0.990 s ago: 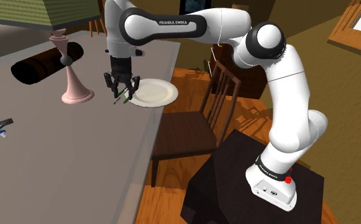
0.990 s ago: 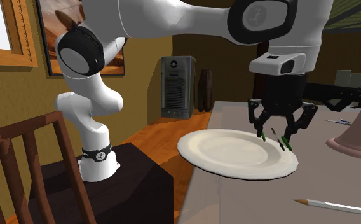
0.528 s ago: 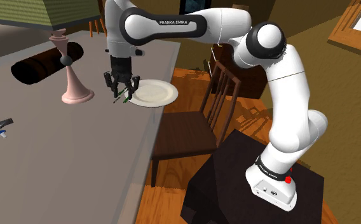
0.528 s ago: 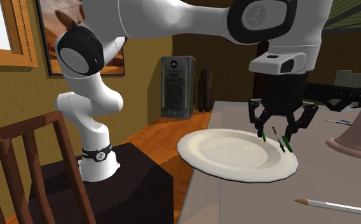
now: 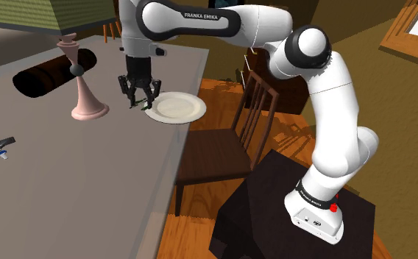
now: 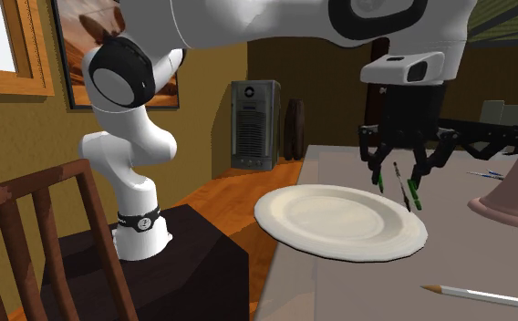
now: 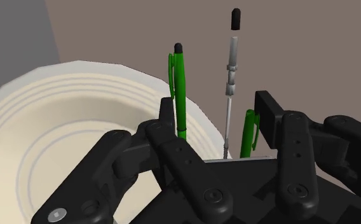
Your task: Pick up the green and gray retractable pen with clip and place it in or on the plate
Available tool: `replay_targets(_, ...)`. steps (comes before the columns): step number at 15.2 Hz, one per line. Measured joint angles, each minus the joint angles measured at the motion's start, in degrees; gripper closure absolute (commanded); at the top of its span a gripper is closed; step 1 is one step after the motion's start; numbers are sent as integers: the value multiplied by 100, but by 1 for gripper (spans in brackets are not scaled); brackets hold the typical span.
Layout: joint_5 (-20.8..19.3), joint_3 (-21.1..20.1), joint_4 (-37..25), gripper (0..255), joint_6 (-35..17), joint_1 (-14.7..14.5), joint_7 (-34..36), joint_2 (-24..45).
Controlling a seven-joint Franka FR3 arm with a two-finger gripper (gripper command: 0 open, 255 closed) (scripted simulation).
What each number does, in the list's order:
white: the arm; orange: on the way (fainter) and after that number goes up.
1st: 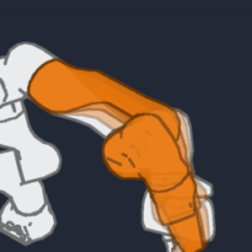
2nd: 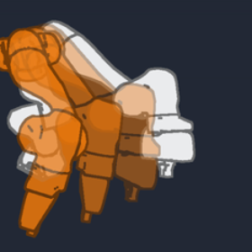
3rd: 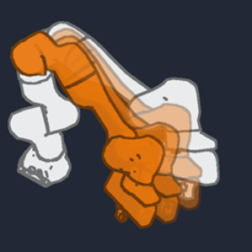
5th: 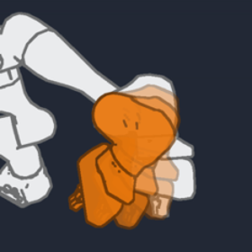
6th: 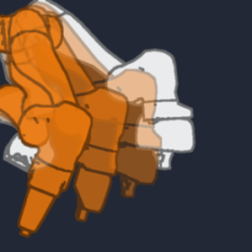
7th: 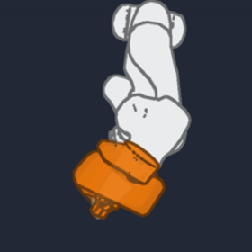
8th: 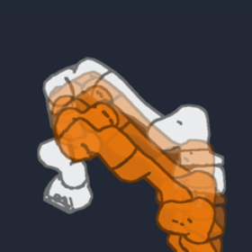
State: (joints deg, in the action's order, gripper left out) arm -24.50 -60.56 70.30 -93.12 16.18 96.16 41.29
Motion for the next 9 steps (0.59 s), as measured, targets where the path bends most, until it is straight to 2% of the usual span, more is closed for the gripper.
replay_targets(4, 18, -1, -329, 255, 288, -126, -10, -19)
replay_targets(7, -10, 45, -763, 255, 594, -334, -30, 35)
replay_targets(8, -4, 42, -815, 255, 647, -352, -31, 24)
replay_targets(9, 60, -26, -616, 255, 591, -176, -55, -86)
